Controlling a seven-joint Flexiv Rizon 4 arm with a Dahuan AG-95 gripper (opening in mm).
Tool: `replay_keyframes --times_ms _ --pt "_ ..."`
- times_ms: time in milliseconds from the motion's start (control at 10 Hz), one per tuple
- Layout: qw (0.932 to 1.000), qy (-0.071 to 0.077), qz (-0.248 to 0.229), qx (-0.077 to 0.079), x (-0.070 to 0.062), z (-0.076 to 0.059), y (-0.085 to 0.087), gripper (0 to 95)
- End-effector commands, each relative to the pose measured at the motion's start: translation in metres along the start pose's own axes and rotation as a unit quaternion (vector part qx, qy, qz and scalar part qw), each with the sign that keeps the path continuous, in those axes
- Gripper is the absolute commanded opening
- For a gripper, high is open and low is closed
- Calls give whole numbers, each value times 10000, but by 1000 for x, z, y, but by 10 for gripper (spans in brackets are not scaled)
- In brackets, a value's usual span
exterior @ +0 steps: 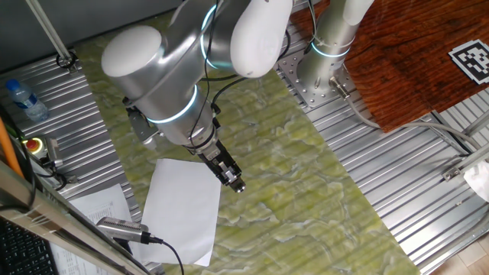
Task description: Flip over and spread out the paper that is laid flat on the table
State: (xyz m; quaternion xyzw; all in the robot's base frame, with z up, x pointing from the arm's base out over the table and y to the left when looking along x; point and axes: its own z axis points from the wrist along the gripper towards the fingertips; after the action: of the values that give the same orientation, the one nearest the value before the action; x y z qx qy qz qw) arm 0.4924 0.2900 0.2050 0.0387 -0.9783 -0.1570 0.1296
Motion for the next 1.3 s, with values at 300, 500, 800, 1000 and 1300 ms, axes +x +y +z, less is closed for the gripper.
replay_keyframes --times_ms 300,500,800,1000,1300 --pt "9997 -80 -88 228 0 -2 -1 190" --pt "9974 -404 -269 528 -5 -9 -13 0" --pt "9928 -758 -705 610 -17 -34 -53 0" --pt "9905 -856 -837 670 -19 -54 -87 0" --pt "9854 -862 -1046 1026 -25 -65 -108 0"
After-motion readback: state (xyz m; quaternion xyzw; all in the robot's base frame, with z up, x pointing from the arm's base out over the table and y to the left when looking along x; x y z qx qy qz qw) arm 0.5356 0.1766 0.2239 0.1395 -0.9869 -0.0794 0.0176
